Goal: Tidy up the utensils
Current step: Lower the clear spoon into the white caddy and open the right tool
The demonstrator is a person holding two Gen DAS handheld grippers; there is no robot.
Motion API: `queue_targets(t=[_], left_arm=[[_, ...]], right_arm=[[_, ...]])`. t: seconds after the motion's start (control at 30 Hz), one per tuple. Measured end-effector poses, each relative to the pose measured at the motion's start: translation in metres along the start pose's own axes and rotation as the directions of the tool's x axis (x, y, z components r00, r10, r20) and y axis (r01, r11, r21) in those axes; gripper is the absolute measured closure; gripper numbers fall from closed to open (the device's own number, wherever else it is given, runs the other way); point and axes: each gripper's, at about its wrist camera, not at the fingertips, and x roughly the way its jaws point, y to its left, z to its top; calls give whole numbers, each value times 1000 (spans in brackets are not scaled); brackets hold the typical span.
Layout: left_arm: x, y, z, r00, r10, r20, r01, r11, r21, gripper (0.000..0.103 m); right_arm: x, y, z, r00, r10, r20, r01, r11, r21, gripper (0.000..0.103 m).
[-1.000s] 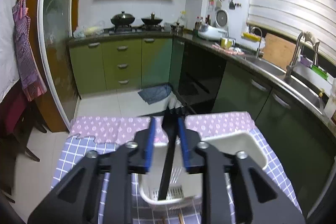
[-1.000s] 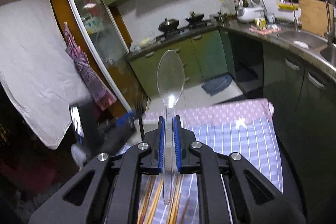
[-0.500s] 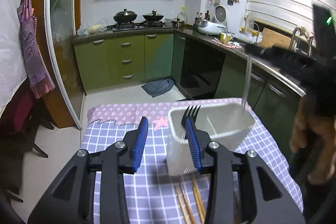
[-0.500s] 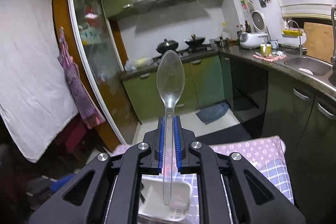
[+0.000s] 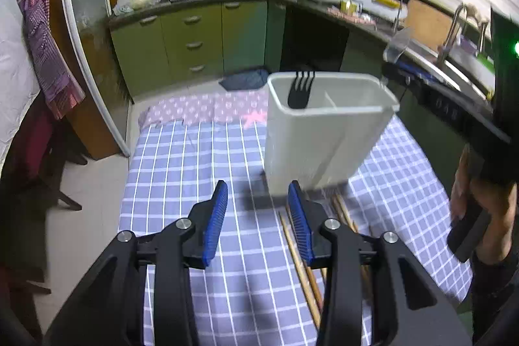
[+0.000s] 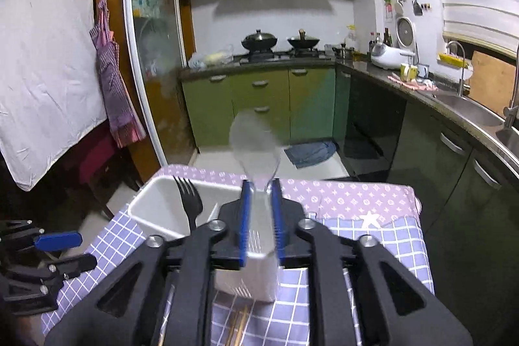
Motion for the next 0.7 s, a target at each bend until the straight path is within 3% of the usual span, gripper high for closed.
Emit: queue_targets(t=[0.13,0.3,0.37,0.43,0.53,0.63,0.7], left_arm=[[6,-5,-12,994,11,-106,-9,1000,20,60],[23,-4,-25,966,0,-257,-3,1000,-14,60],[32,-6,-33,945,-11,-327,0,999,-33,60],[41,-9,-41,926,-14,-378,2,999,-32,60],[53,-16,-48,910,4,-414,-12,1000,-16,60],[69,-20,-52,893,0,-450,-14,1000,-27,60],[79,-19,-53,881,-13,-473,-17,998,-60,61]], right_arm=[[-24,1,0,999,-28,31,29,1000,-9,54],[-69,-3,2,1000,-6,14,6,1000,-5,53],[-80,-12,-7,997,7,-82,-5,1000,18,53],[-80,-23,-21,980,31,-196,-22,998,52,53],[-70,-43,-57,923,57,-382,-21,995,99,53],[-64,-57,-88,880,67,-470,-11,993,121,53],[-62,-59,-103,869,60,-491,-3,993,116,53]])
